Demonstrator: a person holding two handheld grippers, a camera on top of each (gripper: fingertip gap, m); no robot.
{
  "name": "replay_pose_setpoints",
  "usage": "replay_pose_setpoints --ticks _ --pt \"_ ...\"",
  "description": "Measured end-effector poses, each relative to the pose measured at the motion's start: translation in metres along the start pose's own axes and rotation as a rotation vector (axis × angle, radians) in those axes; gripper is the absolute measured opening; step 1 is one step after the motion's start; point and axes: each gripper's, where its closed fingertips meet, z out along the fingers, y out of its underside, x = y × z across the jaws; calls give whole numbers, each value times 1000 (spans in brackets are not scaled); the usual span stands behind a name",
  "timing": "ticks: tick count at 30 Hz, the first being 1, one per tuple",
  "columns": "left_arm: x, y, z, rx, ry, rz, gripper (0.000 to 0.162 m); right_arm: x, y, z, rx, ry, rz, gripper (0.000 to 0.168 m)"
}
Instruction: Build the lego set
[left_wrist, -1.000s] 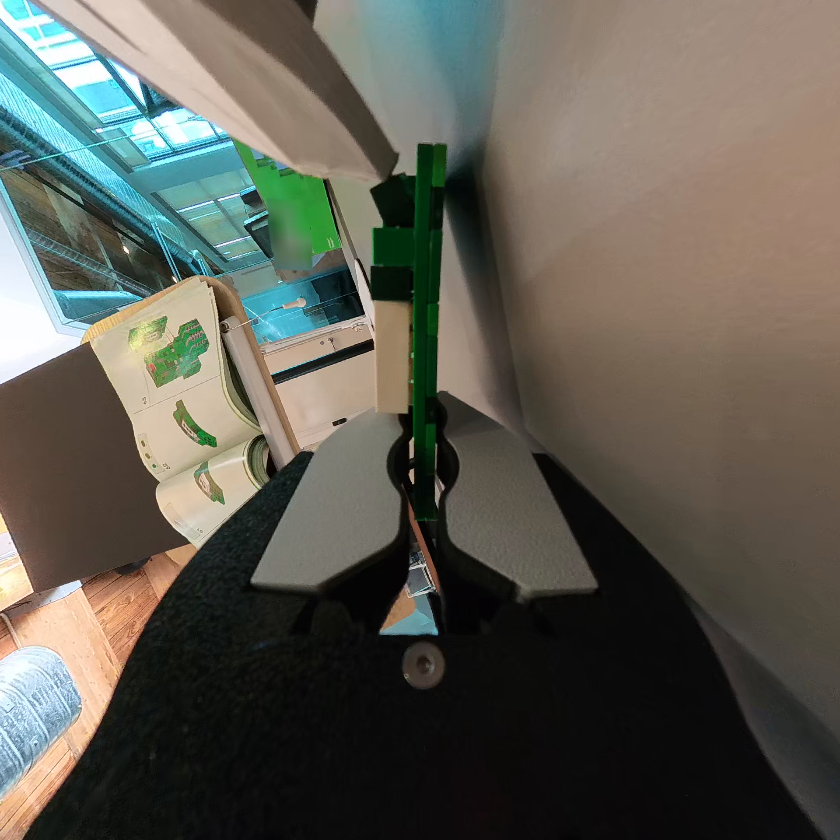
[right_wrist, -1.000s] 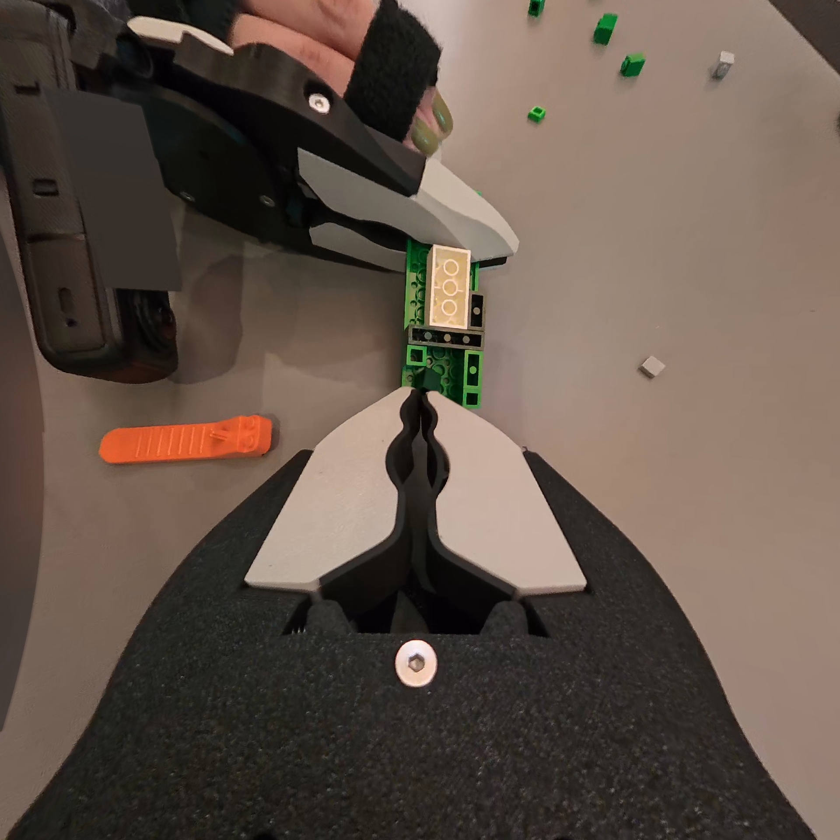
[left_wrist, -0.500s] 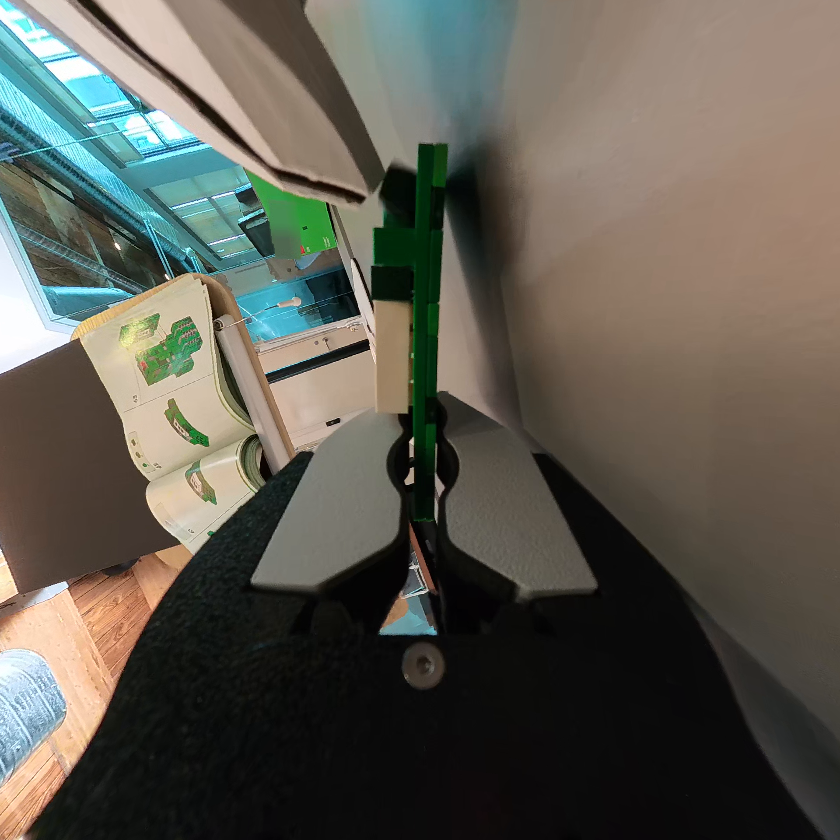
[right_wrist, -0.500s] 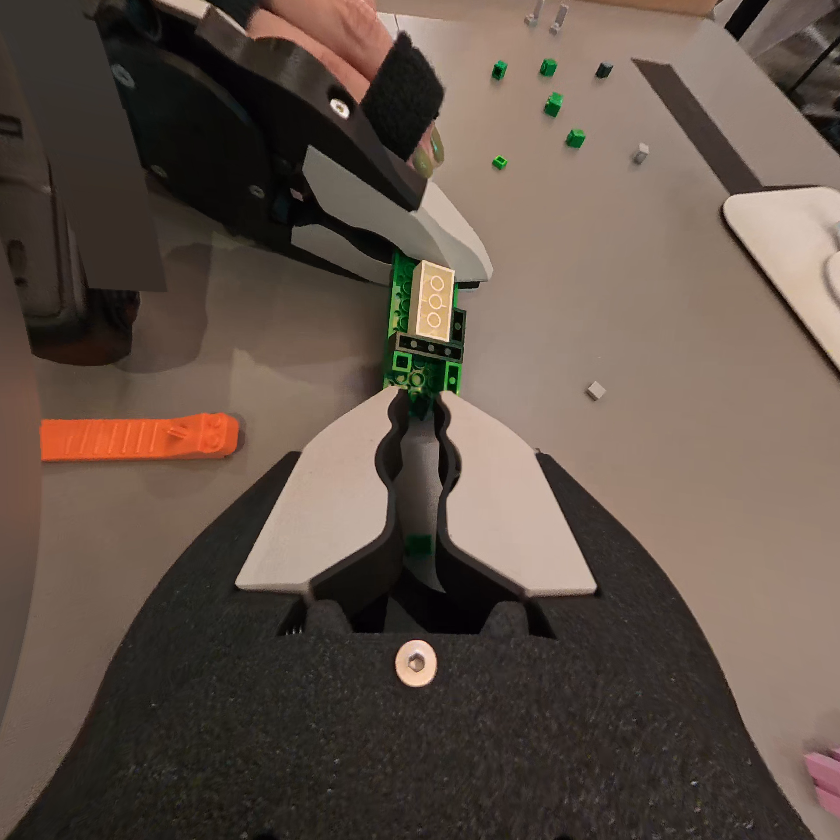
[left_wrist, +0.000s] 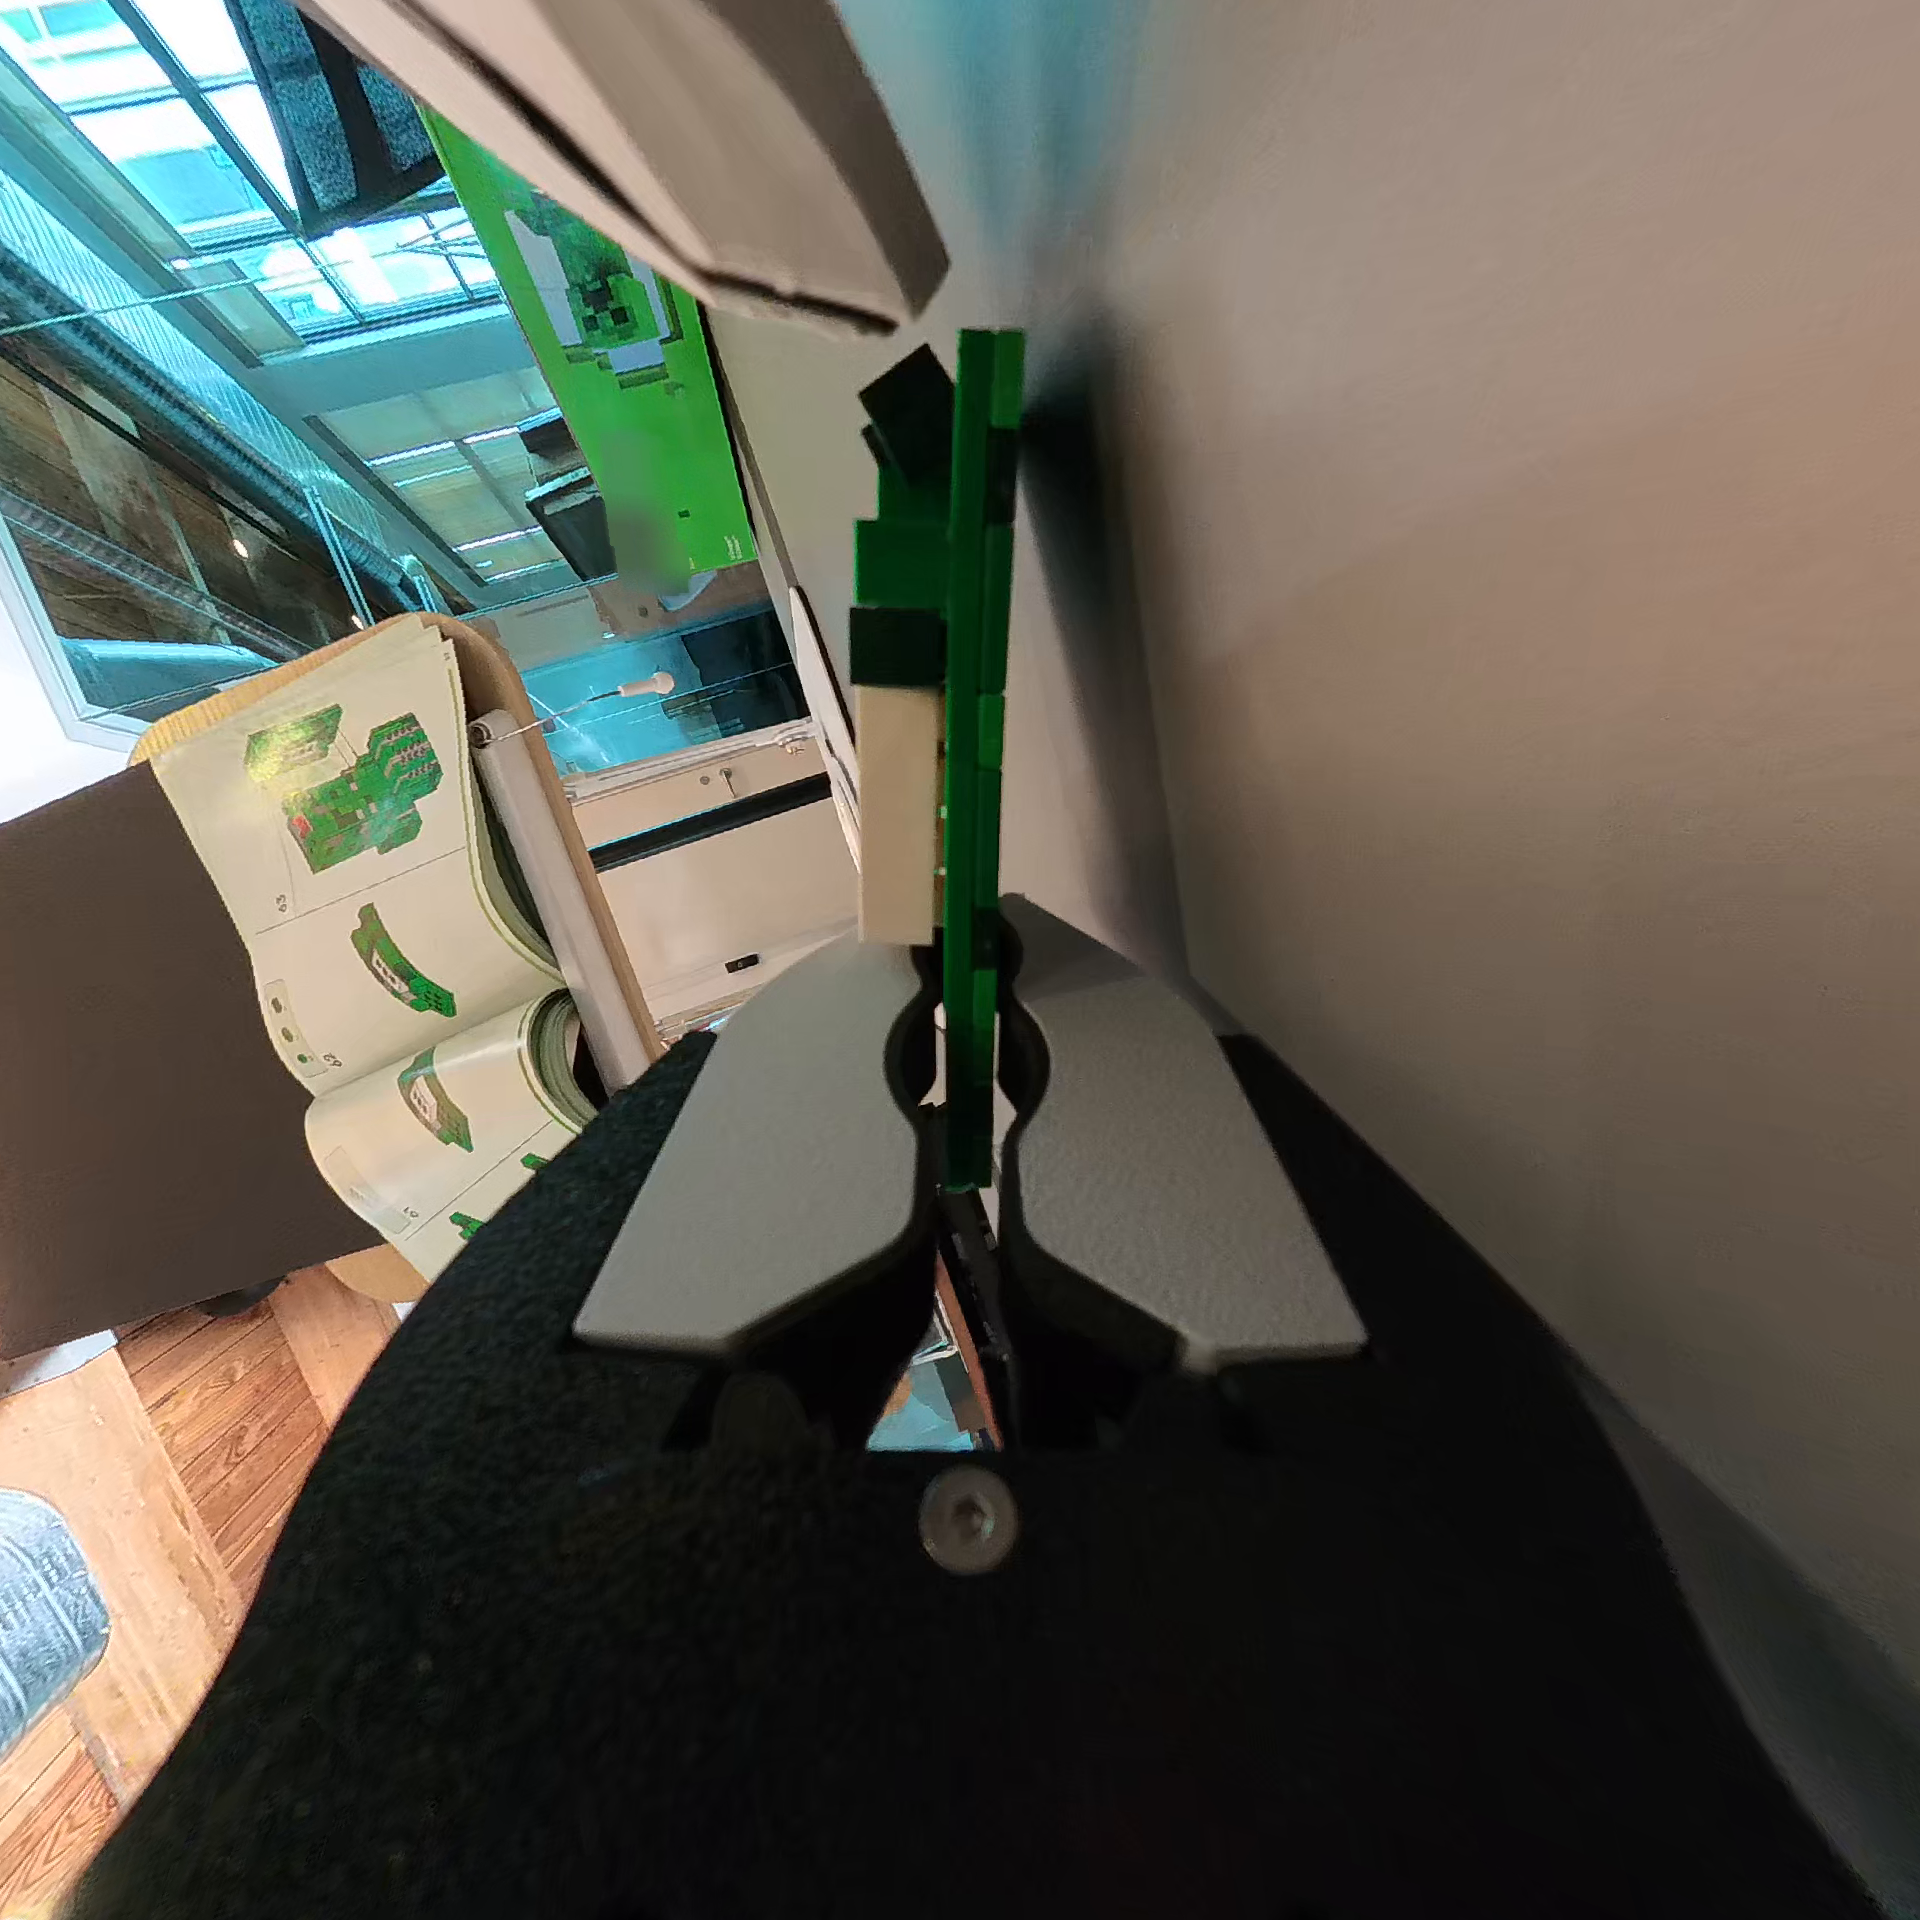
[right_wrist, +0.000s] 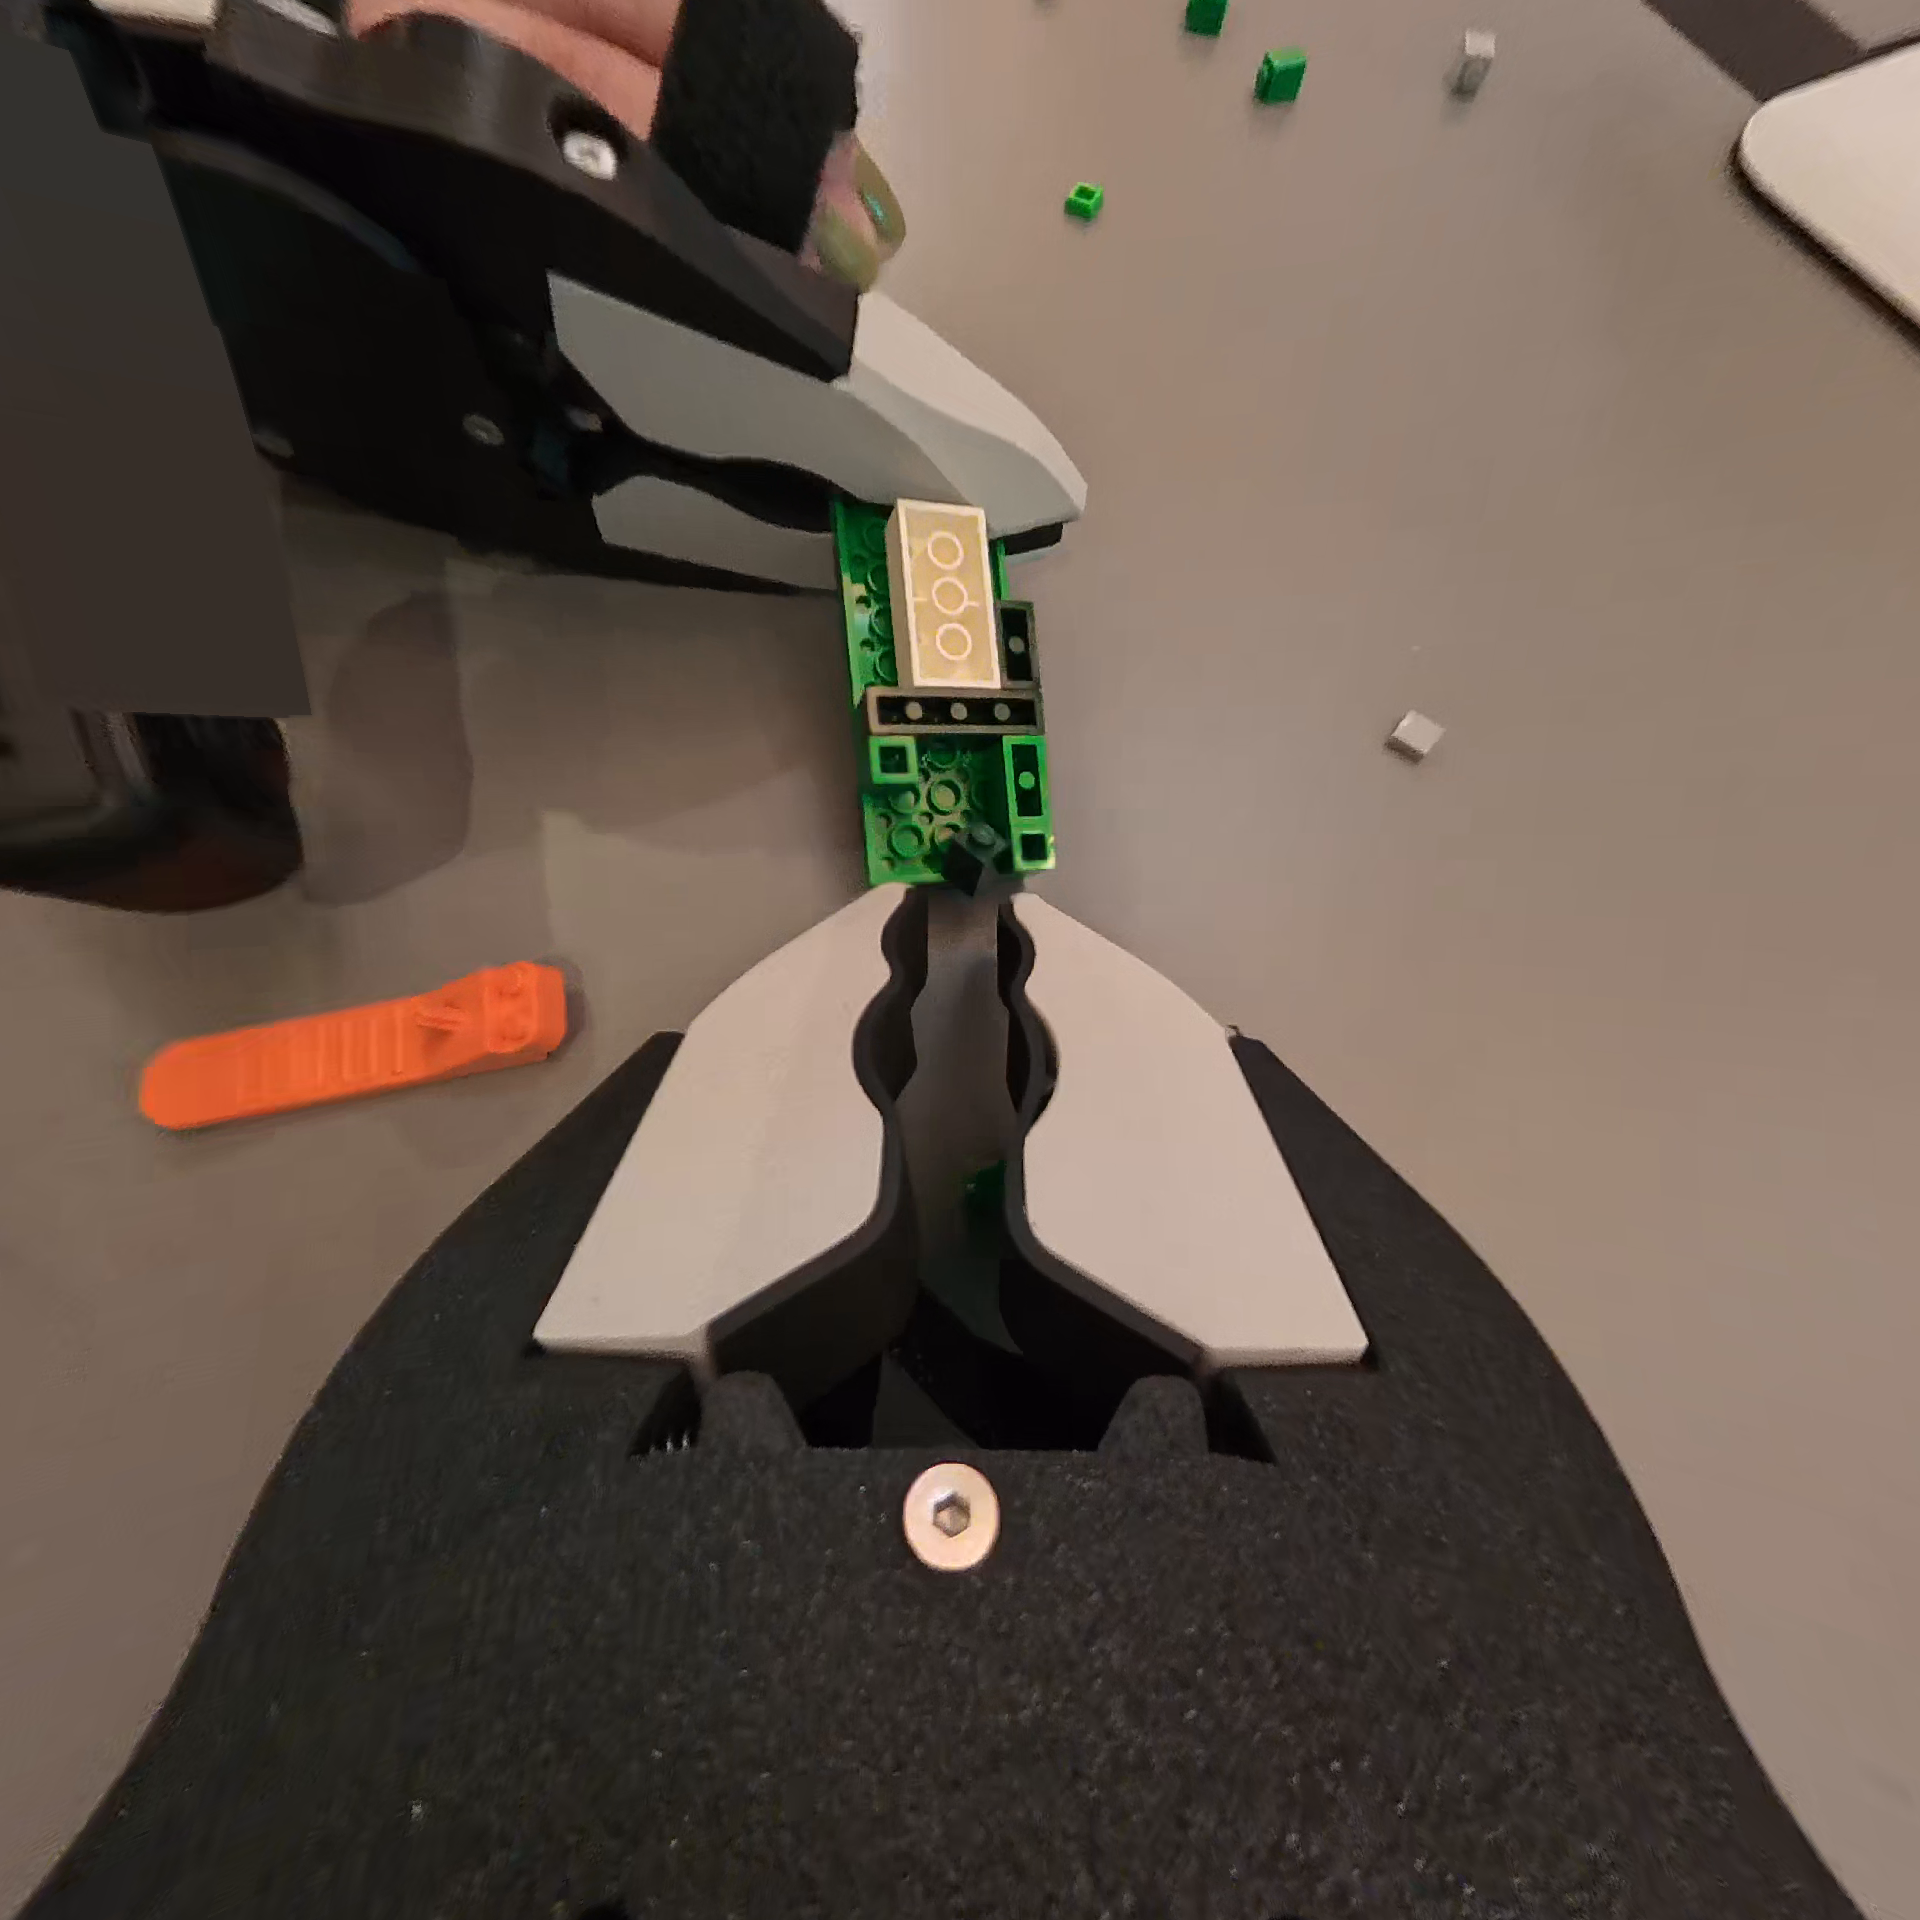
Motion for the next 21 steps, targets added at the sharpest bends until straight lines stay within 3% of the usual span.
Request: replay_pose_setpoints --ticks 5,8,21 --pt "0 2 0 -10 -2 2 6 3 -2 6 -14 13 125 12" --pt "0 2 0 -13 0 1 6 3 -2 6 -13 18 123 3" --pt "1 7 1 -27 2 -6 6 6 11 -20 -121 14 -131 0"
